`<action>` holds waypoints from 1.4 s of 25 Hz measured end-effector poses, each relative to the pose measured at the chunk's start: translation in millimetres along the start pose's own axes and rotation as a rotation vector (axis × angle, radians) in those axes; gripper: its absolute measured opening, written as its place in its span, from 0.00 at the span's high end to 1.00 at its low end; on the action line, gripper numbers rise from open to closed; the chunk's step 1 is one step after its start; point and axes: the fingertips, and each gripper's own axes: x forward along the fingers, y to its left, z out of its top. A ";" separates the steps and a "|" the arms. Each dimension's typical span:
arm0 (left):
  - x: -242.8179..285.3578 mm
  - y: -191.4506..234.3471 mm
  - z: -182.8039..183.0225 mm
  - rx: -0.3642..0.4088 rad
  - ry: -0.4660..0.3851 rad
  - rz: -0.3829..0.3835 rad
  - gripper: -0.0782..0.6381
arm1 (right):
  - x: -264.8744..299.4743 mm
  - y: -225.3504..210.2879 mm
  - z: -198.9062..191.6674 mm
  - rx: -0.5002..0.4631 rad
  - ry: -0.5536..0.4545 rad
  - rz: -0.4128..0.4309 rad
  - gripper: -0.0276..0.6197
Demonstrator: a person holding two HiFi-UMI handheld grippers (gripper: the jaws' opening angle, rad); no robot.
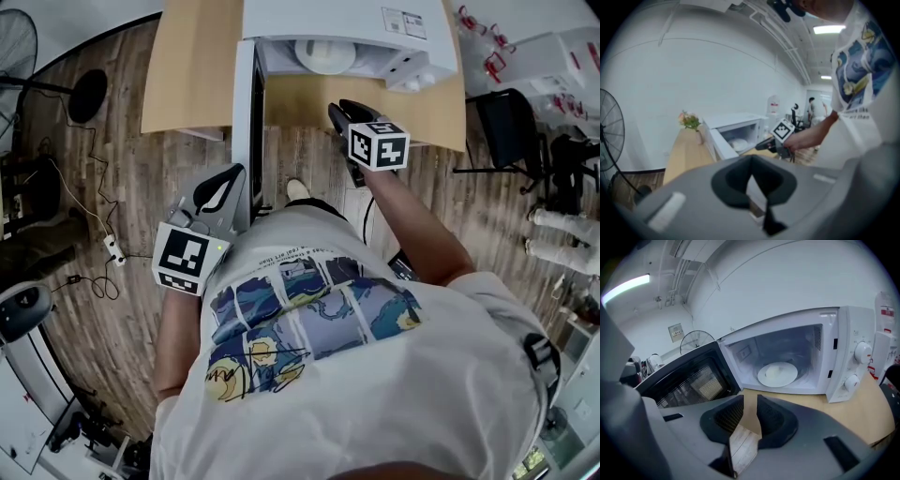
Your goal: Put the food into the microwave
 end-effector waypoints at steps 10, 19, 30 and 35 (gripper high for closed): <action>-4.0 -1.6 -1.6 0.002 -0.006 -0.002 0.88 | -10.4 16.2 -0.3 -0.021 -0.001 0.029 0.88; -4.7 -3.3 -2.2 -0.003 -0.015 -0.010 0.88 | -16.7 25.0 1.0 -0.016 -0.010 0.042 0.92; -6.0 0.3 -5.6 -0.048 -0.023 -0.023 0.88 | -21.2 38.4 1.3 -0.003 -0.011 0.082 0.93; -5.5 -0.7 -4.9 -0.065 -0.030 -0.037 0.88 | -23.4 45.5 4.0 -0.022 -0.018 0.106 0.95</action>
